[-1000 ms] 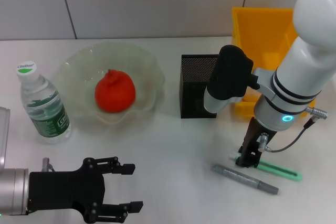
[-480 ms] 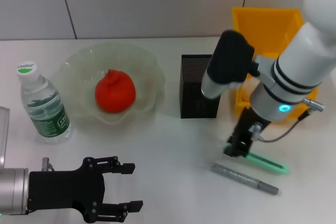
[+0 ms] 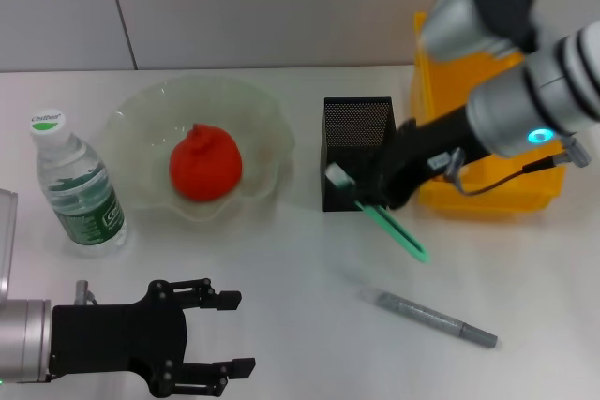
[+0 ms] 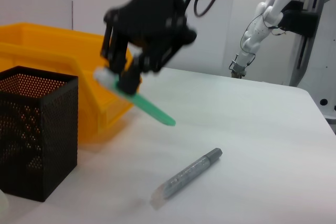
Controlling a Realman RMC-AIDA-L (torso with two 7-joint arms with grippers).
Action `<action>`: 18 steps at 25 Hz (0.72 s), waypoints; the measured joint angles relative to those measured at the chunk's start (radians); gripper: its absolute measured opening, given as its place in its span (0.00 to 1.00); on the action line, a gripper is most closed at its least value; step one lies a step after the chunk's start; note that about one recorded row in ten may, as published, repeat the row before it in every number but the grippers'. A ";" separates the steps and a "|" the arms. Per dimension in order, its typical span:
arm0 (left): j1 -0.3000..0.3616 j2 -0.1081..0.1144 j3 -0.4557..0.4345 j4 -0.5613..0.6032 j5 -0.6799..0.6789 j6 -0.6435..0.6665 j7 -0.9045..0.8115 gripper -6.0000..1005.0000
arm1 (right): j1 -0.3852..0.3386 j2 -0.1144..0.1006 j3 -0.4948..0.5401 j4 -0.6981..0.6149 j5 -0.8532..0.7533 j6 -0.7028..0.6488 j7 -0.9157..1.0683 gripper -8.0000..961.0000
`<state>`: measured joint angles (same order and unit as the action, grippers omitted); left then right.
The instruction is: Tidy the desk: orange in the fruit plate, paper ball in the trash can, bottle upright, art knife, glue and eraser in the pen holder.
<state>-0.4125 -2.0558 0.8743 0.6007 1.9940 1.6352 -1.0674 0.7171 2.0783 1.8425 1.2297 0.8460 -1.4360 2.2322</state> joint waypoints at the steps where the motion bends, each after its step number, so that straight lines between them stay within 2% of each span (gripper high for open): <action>1: 0.000 0.000 0.000 0.000 0.000 0.000 0.000 0.78 | -0.016 0.000 0.025 0.011 0.041 -0.001 -0.021 0.21; 8: 0.000 0.004 0.000 -0.001 0.000 0.002 -0.003 0.78 | -0.113 0.001 0.231 -0.009 0.329 0.009 -0.207 0.21; 12: 0.000 0.005 0.000 -0.001 0.000 0.002 -0.003 0.78 | -0.117 0.001 0.339 -0.124 0.445 0.023 -0.304 0.22; 16: 0.000 0.006 0.000 -0.002 0.002 0.004 -0.001 0.78 | -0.112 0.001 0.404 -0.234 0.535 0.054 -0.396 0.22; 18: 0.000 0.006 0.000 -0.002 0.006 0.006 0.000 0.78 | -0.110 0.000 0.421 -0.281 0.571 0.111 -0.421 0.22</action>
<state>-0.4124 -2.0493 0.8744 0.5982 1.9999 1.6415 -1.0670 0.6070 2.0786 2.2637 0.9492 1.4174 -1.3251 1.8110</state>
